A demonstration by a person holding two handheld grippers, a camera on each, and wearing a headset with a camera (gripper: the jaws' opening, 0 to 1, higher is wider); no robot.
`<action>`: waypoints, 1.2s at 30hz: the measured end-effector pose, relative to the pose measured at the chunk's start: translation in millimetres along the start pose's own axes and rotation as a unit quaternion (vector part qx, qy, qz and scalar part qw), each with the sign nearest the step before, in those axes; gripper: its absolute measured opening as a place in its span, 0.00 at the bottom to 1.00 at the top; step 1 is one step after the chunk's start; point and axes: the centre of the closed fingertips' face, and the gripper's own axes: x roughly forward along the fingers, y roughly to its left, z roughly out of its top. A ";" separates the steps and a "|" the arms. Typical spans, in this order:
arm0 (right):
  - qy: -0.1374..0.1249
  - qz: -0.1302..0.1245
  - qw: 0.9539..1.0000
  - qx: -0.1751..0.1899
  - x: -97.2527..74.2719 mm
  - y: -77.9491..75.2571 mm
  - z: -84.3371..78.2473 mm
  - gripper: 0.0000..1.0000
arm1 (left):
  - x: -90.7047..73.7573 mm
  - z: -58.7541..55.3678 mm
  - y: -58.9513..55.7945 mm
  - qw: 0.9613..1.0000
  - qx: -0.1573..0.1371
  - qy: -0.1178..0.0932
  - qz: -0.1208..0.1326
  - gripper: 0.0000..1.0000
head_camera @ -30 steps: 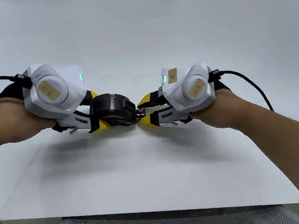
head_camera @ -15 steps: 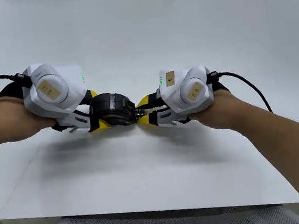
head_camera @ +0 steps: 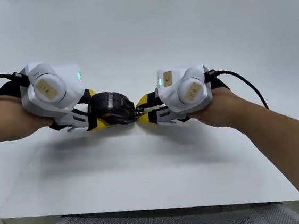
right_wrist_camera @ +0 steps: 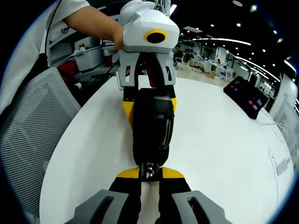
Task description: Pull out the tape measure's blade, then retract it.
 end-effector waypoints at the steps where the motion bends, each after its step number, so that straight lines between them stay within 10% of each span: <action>1: 0.000 0.000 1.000 0.000 0.0 -0.5 -0.3 0.09 | -0.2 0.0 -0.3 1.000 -0.001 -0.001 0.000 0.28; 36: 0.029 -0.008 0.999 0.010 -43.1 0.0 -40.6 0.09 | 0.8 -0.1 0.0 1.000 0.004 0.005 0.002 0.28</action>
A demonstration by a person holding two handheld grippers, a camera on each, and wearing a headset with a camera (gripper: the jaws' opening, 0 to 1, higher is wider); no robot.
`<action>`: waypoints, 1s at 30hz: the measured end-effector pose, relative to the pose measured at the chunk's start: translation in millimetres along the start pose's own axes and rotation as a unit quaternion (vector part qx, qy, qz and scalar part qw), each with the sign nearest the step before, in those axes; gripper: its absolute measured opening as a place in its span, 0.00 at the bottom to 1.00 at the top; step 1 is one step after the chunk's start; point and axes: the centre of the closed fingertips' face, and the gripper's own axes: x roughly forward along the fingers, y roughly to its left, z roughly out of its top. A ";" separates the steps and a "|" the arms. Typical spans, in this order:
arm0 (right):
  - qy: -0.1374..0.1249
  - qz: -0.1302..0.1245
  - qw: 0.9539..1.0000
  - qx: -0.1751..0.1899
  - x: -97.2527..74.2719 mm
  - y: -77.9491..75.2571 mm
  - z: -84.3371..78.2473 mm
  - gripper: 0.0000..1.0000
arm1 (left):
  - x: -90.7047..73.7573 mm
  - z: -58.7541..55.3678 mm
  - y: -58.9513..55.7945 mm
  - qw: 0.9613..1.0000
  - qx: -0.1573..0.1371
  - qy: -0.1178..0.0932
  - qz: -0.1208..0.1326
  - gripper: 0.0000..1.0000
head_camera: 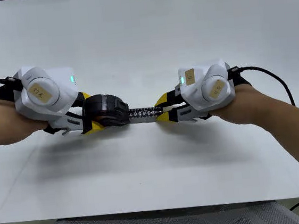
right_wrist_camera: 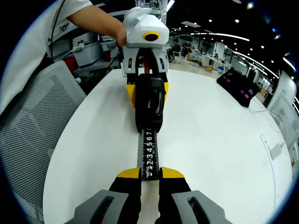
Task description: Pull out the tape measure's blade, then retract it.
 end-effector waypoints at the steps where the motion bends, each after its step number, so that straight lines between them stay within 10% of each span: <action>1: 0.001 0.000 1.000 0.000 -1.2 0.0 -1.2 0.09 | -0.2 -0.1 -0.3 1.000 0.000 0.001 0.000 0.28; 30: 0.066 -0.005 0.998 0.002 -36.7 4.0 -40.9 0.09 | 0.4 -0.2 -0.8 1.000 0.008 0.003 0.001 0.28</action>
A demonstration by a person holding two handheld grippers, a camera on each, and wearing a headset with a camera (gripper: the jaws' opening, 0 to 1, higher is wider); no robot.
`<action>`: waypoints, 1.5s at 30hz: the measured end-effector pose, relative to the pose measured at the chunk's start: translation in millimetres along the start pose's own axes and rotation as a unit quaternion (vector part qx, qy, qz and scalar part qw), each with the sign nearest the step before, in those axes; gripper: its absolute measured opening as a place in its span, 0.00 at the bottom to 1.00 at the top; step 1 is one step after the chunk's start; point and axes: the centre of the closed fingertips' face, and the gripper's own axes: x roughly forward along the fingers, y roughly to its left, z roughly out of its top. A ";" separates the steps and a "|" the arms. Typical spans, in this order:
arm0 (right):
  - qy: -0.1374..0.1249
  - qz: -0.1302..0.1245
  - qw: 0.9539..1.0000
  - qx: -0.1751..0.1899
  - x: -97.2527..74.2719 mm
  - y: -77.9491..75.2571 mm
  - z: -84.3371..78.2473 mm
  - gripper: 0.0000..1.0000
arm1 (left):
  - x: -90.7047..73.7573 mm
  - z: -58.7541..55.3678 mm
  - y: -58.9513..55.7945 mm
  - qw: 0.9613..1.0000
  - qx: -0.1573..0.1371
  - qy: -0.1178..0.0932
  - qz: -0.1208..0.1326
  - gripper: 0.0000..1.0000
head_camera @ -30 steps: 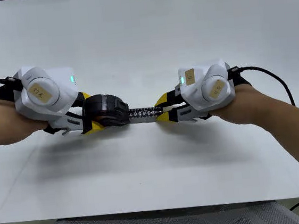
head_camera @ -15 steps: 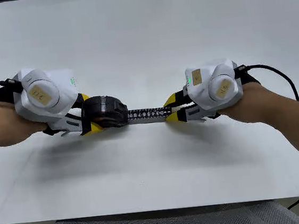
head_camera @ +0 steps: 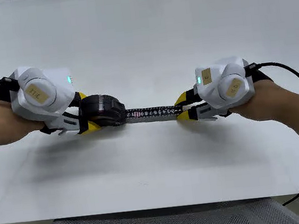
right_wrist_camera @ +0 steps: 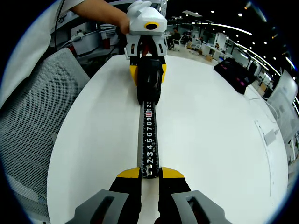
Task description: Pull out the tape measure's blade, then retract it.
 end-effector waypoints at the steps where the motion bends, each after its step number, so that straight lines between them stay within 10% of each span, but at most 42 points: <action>1: 0.002 0.000 1.000 0.000 -0.5 0.2 -1.2 0.09 | 0.1 0.1 0.0 1.000 -0.001 0.000 0.000 0.28; 45: 0.044 -0.006 0.999 0.008 -38.0 1.6 -51.8 0.09 | 0.2 0.2 0.4 1.000 0.004 0.003 0.001 0.28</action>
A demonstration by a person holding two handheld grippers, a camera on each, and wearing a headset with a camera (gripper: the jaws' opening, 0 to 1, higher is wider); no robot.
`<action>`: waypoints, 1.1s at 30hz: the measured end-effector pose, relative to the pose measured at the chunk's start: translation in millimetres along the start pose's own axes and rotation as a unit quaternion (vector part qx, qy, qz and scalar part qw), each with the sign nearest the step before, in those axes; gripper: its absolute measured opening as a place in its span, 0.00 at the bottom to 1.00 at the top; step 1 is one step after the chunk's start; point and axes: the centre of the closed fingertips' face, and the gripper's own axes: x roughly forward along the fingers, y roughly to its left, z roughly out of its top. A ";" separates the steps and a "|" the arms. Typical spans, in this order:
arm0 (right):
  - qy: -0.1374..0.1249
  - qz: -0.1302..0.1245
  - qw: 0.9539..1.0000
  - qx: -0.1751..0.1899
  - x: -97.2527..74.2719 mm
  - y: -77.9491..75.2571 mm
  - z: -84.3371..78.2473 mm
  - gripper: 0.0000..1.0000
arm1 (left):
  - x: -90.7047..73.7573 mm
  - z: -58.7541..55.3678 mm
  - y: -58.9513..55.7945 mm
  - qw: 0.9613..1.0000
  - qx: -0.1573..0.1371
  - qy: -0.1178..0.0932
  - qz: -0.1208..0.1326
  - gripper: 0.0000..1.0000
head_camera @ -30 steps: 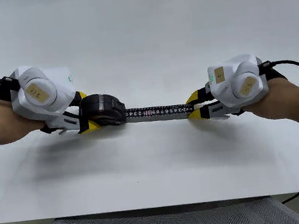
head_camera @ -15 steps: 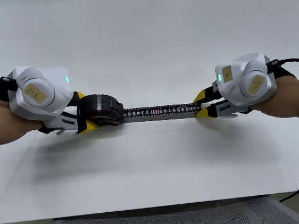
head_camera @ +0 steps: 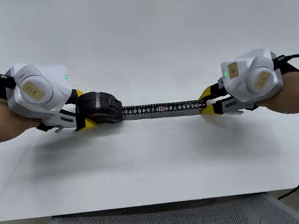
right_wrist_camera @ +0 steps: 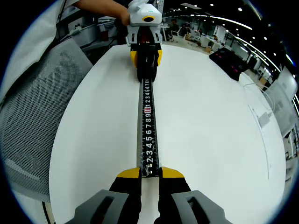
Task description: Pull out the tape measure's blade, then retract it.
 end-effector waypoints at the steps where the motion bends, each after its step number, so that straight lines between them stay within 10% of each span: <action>1: 0.001 0.000 1.000 0.001 -0.5 0.1 -1.0 0.09 | 0.0 0.0 0.0 1.000 0.000 0.000 0.000 0.28; 33: 0.025 0.000 1.000 0.002 -17.1 0.6 -31.2 0.09 | 0.5 1.4 -1.1 1.000 0.000 0.000 -0.002 0.28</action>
